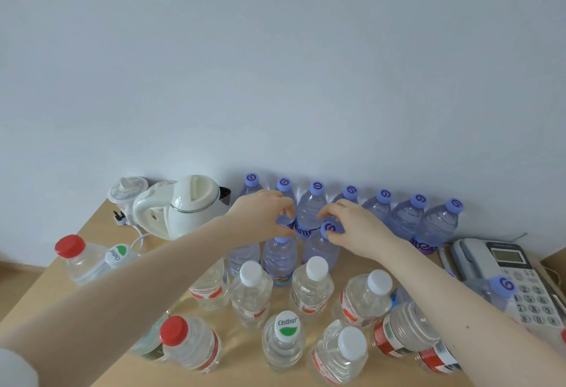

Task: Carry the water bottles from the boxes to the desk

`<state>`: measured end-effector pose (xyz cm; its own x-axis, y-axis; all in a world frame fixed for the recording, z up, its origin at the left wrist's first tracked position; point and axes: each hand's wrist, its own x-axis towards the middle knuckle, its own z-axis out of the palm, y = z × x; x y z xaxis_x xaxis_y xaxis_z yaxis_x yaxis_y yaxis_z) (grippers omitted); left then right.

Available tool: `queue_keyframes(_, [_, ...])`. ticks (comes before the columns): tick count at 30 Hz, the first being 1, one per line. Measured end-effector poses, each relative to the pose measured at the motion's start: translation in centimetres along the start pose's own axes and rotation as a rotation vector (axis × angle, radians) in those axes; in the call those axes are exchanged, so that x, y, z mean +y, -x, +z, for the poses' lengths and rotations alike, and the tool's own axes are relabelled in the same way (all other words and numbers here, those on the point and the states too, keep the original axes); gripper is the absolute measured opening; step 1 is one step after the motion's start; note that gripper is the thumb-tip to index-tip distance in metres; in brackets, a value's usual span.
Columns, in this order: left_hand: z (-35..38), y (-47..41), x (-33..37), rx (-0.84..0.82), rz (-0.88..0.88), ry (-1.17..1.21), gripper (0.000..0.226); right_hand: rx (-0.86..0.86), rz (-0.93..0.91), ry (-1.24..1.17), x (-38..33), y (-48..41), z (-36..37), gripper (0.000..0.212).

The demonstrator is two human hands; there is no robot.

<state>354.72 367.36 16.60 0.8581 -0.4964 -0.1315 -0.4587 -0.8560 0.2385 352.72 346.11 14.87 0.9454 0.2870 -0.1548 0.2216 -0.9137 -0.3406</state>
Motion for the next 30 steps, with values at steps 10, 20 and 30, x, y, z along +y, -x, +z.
queue_keyframes(10, [-1.0,0.9,-3.8,-0.134,-0.018,-0.069,0.035,-0.034,-0.14,0.047,-3.4,-2.3,0.7,0.037])
queue_keyframes(20, [-0.1,1.8,-6.1,-0.143,-0.036,-0.042,0.028,-0.23,-0.185,0.14,-6.7,-4.6,2.4,0.043])
queue_keyframes(30, [0.3,1.5,-6.6,-0.131,-0.005,-0.036,0.029,-0.151,-0.148,0.101,-6.5,-4.7,2.3,0.03])
